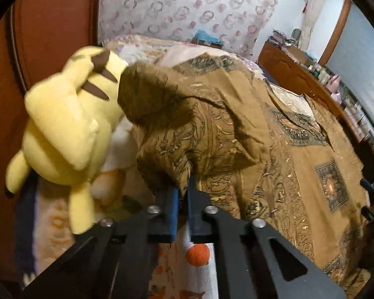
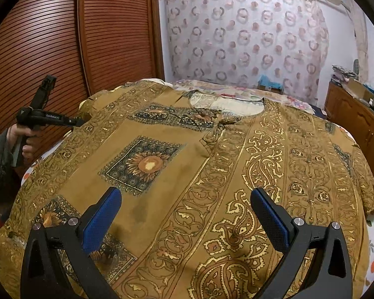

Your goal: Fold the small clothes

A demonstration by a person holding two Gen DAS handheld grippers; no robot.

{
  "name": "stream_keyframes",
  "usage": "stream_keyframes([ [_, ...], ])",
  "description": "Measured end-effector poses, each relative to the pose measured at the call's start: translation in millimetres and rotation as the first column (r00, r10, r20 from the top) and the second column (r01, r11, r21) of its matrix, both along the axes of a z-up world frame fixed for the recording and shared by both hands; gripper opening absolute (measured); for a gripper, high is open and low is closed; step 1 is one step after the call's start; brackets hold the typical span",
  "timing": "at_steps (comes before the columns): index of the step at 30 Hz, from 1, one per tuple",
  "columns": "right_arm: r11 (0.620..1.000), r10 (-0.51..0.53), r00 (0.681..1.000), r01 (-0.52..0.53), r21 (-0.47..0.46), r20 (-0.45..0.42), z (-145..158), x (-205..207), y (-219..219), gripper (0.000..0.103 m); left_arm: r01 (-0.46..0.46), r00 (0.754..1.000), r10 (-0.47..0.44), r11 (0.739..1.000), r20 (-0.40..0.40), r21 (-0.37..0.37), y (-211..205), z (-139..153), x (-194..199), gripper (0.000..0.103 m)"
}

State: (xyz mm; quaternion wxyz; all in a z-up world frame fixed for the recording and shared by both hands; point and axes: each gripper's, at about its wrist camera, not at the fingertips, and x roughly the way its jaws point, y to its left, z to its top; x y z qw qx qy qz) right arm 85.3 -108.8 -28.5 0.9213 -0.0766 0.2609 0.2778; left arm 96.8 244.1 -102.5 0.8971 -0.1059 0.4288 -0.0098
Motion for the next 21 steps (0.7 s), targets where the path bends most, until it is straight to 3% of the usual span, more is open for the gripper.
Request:
stream_keyframes([
  [5,1.0,-0.001,1.0,0.001,0.002,-0.003,-2.0,1.1,0.4,0.103,-0.005,0.996,-0.001,0.998,0.092,0.061,-20.4,41.2,-8.9,0.005],
  [11,1.0,-0.005,1.0,0.005,-0.002,-0.009,-2.8,2.1,1.1,0.103,0.122,0.976,-0.138,0.987,0.166,0.101,-75.3,83.7,1.2,0.005],
  [15,1.0,-0.006,1.0,0.006,-0.001,-0.013,-3.3,2.4,0.9,0.103,0.197,0.961,-0.221,0.97,0.169,0.145,-120.8,93.6,8.0,0.005],
  [18,1.0,-0.006,1.0,0.006,0.0,-0.016,-3.3,2.3,1.4,0.103,0.249,0.949,-0.273,0.955,0.154,0.16,-144.0,88.2,4.7,0.015],
  [21,1.0,-0.003,1.0,0.003,0.001,-0.017,-3.4,3.3,0.3,0.103,0.26,0.946,-0.287,0.95,0.153,0.175,-149.3,82.8,-4.3,0.039],
])
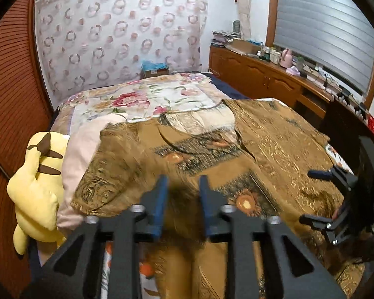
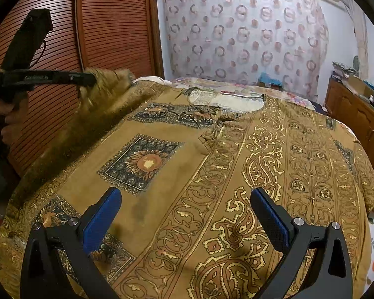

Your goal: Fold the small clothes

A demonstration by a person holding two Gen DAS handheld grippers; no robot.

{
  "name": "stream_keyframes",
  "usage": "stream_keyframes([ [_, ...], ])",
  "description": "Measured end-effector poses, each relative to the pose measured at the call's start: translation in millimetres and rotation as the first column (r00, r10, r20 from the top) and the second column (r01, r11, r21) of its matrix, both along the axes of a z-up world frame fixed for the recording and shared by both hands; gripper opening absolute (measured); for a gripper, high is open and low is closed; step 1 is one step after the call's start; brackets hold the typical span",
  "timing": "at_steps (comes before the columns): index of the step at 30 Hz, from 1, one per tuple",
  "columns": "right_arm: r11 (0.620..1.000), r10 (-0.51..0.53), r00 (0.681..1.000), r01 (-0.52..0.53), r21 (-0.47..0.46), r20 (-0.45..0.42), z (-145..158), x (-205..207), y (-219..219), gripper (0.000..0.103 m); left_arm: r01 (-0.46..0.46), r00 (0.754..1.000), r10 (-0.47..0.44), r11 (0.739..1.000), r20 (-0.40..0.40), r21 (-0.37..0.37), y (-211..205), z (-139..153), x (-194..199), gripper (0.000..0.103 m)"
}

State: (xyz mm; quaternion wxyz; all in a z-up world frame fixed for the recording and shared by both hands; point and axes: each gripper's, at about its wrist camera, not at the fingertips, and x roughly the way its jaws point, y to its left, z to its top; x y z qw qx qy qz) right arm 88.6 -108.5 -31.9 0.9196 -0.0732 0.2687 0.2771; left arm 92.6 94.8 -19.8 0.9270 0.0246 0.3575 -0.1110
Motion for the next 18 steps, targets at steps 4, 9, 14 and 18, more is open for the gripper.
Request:
stream_keyframes([
  [4,1.0,0.0,1.0,0.0,-0.001,-0.002,0.1,0.5,-0.6,0.103,-0.048,0.999,0.047,0.998,0.012,0.033,5.6,-4.3,-14.3,0.072],
  [9,1.0,0.007,1.0,-0.007,0.0,-0.02,2.8,3.9,-1.7,0.103,-0.131,0.991,0.131,0.991,0.013,0.013,25.9,-15.1,-32.8,0.08],
  [14,0.999,0.048,0.998,-0.048,0.005,-0.033,15.2,12.2,0.8,0.102,-0.226,0.974,0.225,0.974,-0.005,-0.028,44.9,-33.0,-50.8,0.08],
  [18,0.994,0.112,0.994,-0.112,-0.008,0.004,36.0,15.5,14.7,0.101,-0.296,0.955,0.296,0.953,-0.006,-0.063,59.4,-43.7,-65.3,0.08],
])
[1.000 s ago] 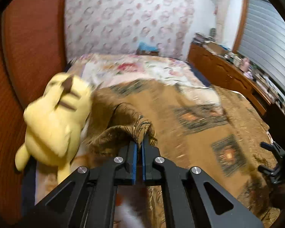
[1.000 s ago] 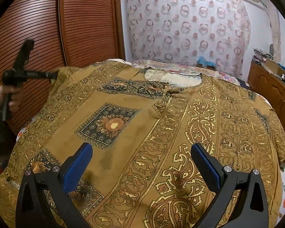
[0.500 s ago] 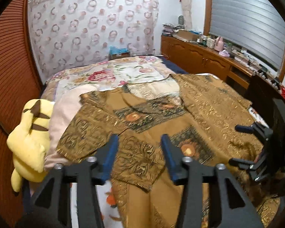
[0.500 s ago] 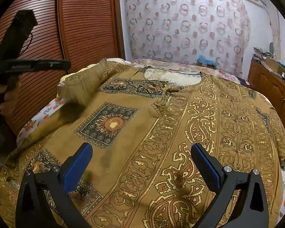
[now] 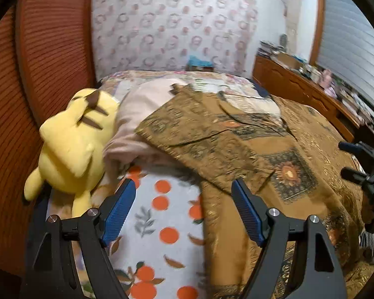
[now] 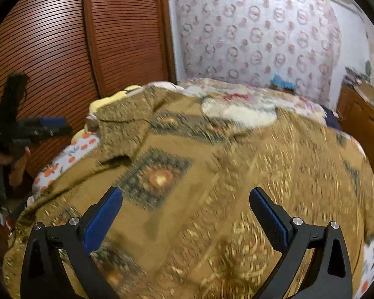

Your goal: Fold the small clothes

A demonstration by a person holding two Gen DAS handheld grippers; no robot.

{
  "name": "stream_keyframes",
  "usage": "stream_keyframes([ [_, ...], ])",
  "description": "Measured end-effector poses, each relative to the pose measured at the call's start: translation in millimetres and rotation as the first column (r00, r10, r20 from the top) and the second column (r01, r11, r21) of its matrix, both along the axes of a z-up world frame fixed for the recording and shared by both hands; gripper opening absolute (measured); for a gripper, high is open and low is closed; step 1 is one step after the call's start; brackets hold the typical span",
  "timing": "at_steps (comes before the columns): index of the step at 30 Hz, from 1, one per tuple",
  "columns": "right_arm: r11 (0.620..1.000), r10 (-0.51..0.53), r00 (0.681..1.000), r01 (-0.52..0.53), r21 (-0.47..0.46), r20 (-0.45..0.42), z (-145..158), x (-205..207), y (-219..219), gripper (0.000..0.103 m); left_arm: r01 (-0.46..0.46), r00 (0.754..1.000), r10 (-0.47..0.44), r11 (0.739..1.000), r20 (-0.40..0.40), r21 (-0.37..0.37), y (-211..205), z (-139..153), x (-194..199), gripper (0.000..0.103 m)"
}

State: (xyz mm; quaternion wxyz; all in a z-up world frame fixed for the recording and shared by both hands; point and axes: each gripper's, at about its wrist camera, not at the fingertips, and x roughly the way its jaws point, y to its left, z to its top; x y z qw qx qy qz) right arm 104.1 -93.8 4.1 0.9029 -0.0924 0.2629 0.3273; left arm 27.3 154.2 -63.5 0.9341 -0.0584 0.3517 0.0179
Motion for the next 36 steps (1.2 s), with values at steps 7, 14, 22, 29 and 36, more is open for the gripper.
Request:
stream_keyframes([
  [7,0.991,0.134,0.987,-0.131,-0.04,0.084,29.9,8.7,61.1,0.098,-0.068,0.997,0.069,0.997,0.039,-0.037,13.4,-4.9,-24.3,0.08],
  [14,0.946,0.296,0.955,-0.295,-0.133,-0.013,3.5,35.6,148.4,0.093,-0.103,0.994,0.104,0.994,0.044,-0.027,22.0,-5.7,-40.1,0.08],
  [22,0.897,0.335,0.935,-0.355,-0.263,-0.121,-42.4,74.5,221.3,0.065,-0.1,0.994,0.101,0.995,0.047,-0.03,25.4,-8.5,-45.7,0.08],
  [29,0.885,0.325,0.94,-0.34,-0.317,-0.101,-50.0,76.8,246.2,0.019,-0.098,0.994,0.099,0.995,0.044,-0.036,23.4,-11.7,-49.3,0.08],
  [36,0.929,0.304,0.952,-0.307,-0.205,-0.048,-17.1,76.0,217.2,0.005,-0.08,0.996,0.082,0.996,0.044,-0.043,17.9,-11.8,-44.6,0.08],
])
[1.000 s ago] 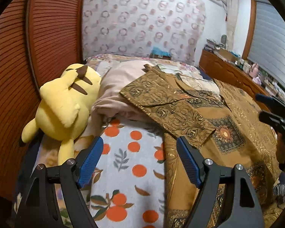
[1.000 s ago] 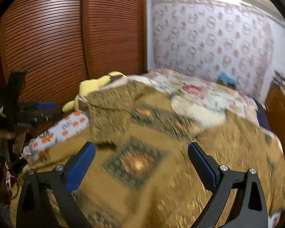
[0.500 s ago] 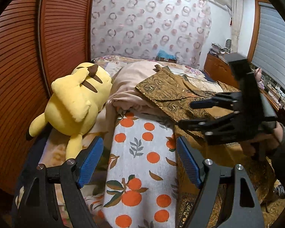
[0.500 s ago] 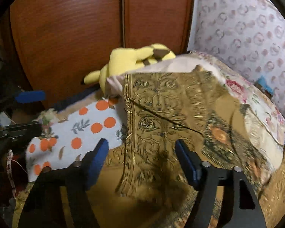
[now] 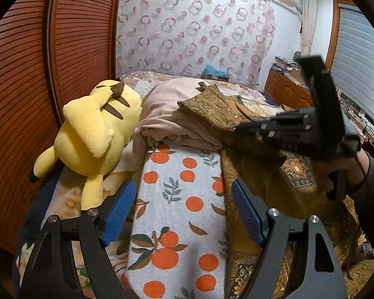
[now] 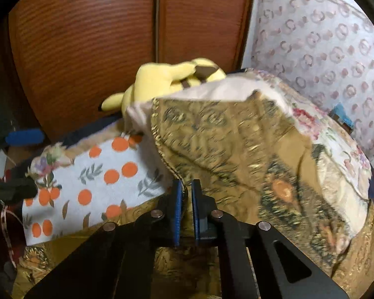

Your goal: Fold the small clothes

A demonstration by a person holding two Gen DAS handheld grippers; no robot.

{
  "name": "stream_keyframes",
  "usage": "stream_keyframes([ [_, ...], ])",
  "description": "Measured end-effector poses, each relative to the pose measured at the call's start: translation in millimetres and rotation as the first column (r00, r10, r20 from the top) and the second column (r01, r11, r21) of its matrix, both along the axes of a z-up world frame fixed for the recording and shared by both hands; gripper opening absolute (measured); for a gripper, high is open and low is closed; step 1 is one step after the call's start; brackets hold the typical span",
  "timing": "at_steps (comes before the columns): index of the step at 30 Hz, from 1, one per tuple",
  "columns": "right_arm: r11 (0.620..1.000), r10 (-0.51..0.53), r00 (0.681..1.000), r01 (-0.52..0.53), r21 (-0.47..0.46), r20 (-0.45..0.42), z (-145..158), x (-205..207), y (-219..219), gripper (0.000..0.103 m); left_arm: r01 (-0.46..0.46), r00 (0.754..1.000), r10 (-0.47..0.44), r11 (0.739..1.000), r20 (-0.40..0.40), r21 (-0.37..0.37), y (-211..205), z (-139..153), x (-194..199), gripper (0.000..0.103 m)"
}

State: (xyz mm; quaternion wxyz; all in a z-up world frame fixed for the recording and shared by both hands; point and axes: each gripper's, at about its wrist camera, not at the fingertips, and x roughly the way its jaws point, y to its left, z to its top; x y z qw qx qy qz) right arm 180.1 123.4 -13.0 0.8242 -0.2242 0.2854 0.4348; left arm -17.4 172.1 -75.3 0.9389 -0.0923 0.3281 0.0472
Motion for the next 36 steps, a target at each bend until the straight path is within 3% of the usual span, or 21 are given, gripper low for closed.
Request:
stream_keyframes([
  [8,0.982,-0.164,0.986,0.16,0.099,0.039,24.4,25.2,-54.1,0.004,0.027,1.0,-0.027,1.0,0.005,-0.002,-9.7,2.5,7.4,0.08],
  [15,0.95,-0.294,0.956,0.294,0.1,-0.017,11.4,45.8,-98.0,0.004,0.041,0.999,-0.041,0.999,0.015,-0.006,-19.3,5.0,16.7,0.08],
  [18,0.959,-0.249,0.967,0.253,0.129,-0.046,10.3,39.9,-89.0,0.008,0.051,0.999,-0.051,0.999,0.007,-0.011,-23.5,3.1,22.3,0.08],
  [20,0.967,-0.211,0.976,0.216,0.136,-0.046,14.5,32.6,-78.6,0.036,0.057,0.998,-0.057,0.998,0.0,-0.008,-25.5,1.6,25.6,0.08],
  [22,0.974,-0.17,0.984,0.176,0.144,-0.053,13.5,28.4,-67.3,0.046,0.06,0.998,-0.06,0.998,-0.008,-0.007,-26.5,-0.2,28.8,0.08],
  [32,0.995,-0.056,0.979,0.071,0.073,-0.196,-22.8,46.9,-16.2,0.047,0.094,0.991,-0.094,0.996,-0.1,-0.002,-31.2,-25.8,57.4,0.08],
  [36,0.998,-0.042,0.979,0.052,0.045,-0.197,-30.4,59.9,-5.8,0.047,0.11,0.987,-0.108,0.994,-0.118,0.015,-35.8,-29.3,68.0,0.08],
])
